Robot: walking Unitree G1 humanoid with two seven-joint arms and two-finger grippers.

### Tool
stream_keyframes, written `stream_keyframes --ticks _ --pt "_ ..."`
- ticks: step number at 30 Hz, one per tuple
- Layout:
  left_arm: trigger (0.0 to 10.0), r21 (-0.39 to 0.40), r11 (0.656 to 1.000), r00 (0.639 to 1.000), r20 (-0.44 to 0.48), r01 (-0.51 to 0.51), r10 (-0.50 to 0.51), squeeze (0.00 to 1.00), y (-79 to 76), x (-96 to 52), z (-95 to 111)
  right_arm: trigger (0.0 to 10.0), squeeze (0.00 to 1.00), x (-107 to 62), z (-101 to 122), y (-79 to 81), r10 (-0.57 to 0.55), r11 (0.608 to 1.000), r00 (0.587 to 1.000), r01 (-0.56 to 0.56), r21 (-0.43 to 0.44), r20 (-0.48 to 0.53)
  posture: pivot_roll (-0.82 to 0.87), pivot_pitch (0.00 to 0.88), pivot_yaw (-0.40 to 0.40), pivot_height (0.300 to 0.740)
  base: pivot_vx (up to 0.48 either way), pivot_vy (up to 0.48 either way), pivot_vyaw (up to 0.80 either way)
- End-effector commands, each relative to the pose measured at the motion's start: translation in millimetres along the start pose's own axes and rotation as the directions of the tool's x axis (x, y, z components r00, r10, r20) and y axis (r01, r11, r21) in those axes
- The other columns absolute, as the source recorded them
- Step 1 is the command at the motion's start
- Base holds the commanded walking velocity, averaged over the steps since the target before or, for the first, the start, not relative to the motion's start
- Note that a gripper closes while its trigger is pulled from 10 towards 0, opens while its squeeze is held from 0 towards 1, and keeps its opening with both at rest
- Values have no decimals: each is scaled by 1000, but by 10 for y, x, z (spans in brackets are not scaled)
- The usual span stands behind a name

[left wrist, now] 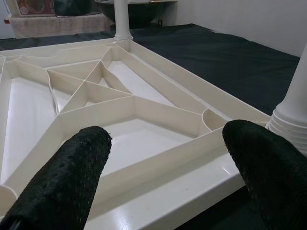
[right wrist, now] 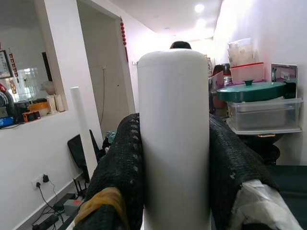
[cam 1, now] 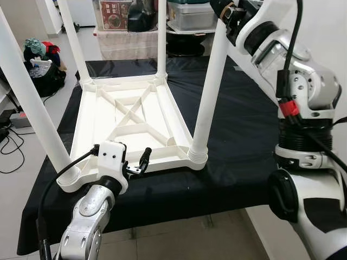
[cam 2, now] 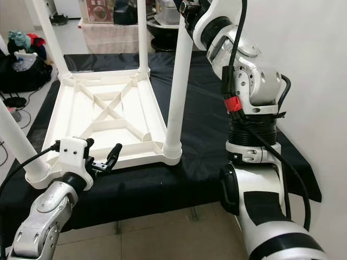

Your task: Building children table

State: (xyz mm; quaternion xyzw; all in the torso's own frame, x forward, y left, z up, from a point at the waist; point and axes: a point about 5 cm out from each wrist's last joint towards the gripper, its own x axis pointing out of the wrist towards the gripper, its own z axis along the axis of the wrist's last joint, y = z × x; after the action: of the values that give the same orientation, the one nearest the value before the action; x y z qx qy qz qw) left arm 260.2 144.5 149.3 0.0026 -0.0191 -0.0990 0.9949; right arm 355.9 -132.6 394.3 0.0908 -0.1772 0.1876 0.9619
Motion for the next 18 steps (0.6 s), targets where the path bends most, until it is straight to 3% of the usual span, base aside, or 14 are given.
stream_keyframes --ticks 1,6,7,9,10,11,12,13,14,15,16,18 --pt "10000 -9 1000 1000 -18 5 -5 0 -14 -22 -31 0 0 -20 16 -20 -5 1000 1000 5 2 -28 -97 0 -64 740 0 0 0" --pt "10000 -10 1000 1000 -19 6 -6 0 -17 -23 -33 0 0 -11 6 -21 1 1000 999 0 12 -43 -98 0 -68 740 0 0 0" --pt "10000 -11 1000 1000 -20 6 -6 0 -28 -29 -36 0 0 31 -36 -209 -57 988 995 68 141 -82 -93 0 -76 740 0 0 0" --pt "10000 -11 1000 1000 -20 6 -6 0 -28 -29 -36 0 0 31 -36 -209 -57 988 995 68 141 -82 -93 0 -76 740 0 0 0" --pt "10000 -11 1000 1000 -21 5 -6 0 -33 -32 -37 0 0 47 -64 -335 -102 971 990 121 207 -99 -93 0 -76 740 0 0 0" --pt "10000 -11 1000 1000 -21 5 -6 0 -33 -32 -37 0 0 47 -64 -335 -102 971 990 121 207 -99 -93 0 -76 740 0 0 0" --pt "10000 -11 1000 1000 -20 5 -5 0 -36 -38 -34 0 0 40 -140 -540 -183 939 975 212 271 -129 -86 4 -76 740 0 0 0" --pt "10000 -11 1000 1000 -20 5 -5 0 -36 -38 -34 0 0 40 -140 -540 -183 939 975 212 271 -129 -86 4 -76 740 0 0 0" --pt "10000 -10 1000 1000 -21 3 -4 0 -35 -49 -29 0 0 -16 -289 -813 -294 887 940 336 315 -174 -79 11 -75 740 0 0 0" --pt "10000 -8 1000 1000 -23 3 -3 0 -32 -64 -23 0 0 -190 -570 -1170 -444 798 862 504 330 -245 -72 19 -73 740 0 0 0" --pt "10000 -6 1000 1000 -25 2 -2 0 -29 -83 -16 0 0 -466 -900 -1489 -578 678 748 662 318 -326 -61 27 -73 740 0 0 0" --pt "10000 -6 1000 1000 -25 2 -2 0 -29 -83 -16 0 0 -466 -900 -1489 -578 678 748 662 318 -326 -61 27 -73 740 0 0 0"
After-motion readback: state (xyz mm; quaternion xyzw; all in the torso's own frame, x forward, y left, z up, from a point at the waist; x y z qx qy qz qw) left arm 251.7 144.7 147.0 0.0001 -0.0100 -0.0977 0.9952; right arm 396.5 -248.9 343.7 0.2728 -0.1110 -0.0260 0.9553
